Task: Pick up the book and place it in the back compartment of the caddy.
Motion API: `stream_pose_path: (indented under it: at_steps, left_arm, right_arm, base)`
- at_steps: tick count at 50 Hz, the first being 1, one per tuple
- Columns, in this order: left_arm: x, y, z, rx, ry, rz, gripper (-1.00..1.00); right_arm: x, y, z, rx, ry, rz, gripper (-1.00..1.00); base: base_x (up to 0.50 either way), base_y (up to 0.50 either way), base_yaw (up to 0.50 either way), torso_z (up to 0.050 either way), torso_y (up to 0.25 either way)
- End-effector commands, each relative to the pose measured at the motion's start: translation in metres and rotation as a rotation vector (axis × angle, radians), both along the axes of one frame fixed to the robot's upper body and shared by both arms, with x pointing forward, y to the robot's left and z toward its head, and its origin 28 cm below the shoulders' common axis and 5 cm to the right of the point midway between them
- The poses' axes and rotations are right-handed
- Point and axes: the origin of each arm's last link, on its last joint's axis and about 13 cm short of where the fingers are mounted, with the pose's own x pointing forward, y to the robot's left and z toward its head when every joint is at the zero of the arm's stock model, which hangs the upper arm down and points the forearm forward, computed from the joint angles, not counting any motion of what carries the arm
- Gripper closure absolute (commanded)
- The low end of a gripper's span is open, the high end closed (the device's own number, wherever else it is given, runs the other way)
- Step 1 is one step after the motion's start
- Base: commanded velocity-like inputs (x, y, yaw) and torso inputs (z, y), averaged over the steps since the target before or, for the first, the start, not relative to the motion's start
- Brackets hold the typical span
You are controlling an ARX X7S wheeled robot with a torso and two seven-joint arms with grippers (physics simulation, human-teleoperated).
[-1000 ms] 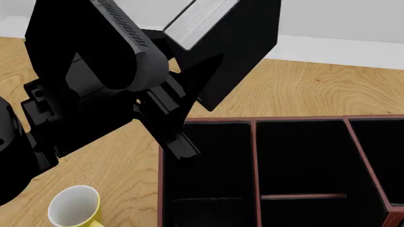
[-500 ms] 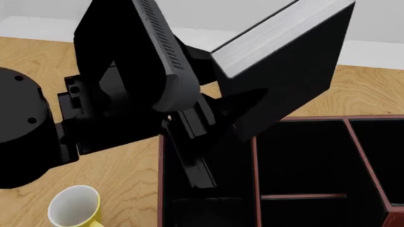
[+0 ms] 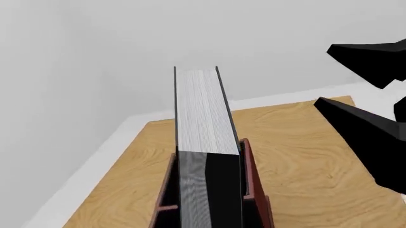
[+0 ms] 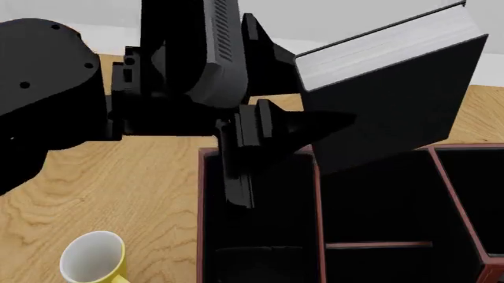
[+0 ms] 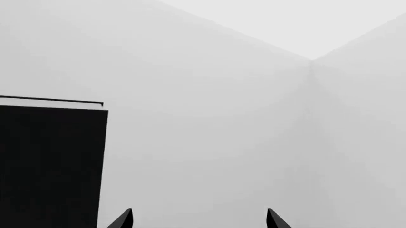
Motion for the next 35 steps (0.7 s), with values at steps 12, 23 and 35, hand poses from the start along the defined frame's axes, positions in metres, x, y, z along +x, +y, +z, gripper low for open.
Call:
stream_pose_path:
  at_steps: [12,23,35]
  left_arm:
    - [0.033,-0.007,-0.015,0.003,0.057,-0.061,1.00]
    - [0.027,-0.011,-0.029,-0.002,0.094,-0.106,1.00]
    - [0.031,-0.017,-0.041,0.008,0.117,-0.132,1.00]
  right_arm:
    - [0.001,0.000,0.002,-0.021,-0.009,-0.027,-1.00]
    - [0.002,0.000,0.003,-0.017,-0.005,-0.028,-1.00]
    - [0.004,0.003,0.004,-0.017,0.006,-0.029,-1.00]
  base:
    - [0.00,0.00,0.00,0.000,0.001]
    - [0.00,0.00,0.00,0.000,0.002]
    - [0.00,0.00,0.00,0.001,0.001]
